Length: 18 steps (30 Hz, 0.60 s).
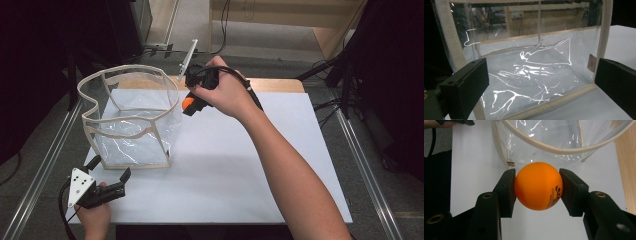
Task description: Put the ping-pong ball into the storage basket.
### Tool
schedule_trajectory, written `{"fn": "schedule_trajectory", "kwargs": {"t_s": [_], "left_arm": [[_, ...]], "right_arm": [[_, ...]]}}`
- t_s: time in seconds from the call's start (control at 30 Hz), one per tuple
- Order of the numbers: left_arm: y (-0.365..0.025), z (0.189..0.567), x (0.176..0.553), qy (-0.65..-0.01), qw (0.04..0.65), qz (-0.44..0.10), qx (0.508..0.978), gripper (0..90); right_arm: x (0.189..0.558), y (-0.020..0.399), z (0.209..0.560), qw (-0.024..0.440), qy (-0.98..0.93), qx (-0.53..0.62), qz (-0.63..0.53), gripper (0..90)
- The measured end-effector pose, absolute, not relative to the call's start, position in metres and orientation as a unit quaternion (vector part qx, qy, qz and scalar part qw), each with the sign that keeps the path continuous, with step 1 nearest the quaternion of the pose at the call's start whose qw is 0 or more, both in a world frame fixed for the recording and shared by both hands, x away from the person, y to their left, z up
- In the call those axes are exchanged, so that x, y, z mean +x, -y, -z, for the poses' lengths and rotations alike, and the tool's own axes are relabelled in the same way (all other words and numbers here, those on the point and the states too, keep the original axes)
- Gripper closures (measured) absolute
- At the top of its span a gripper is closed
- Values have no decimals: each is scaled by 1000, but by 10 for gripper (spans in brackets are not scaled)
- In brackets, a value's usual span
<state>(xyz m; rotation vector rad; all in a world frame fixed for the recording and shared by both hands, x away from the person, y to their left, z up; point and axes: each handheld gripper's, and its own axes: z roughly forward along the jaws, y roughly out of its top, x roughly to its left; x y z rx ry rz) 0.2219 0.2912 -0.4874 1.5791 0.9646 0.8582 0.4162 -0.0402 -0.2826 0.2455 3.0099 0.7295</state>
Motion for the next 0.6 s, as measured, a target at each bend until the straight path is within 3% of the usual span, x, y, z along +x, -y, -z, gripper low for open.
{"fn": "schedule_trajectory", "kwargs": {"t_s": [0.6], "left_arm": [[-292, 487, 222, -403, 524, -358, 659, 1]], "right_arm": [[418, 30, 268, 19, -969, 75, -236, 478]]}}
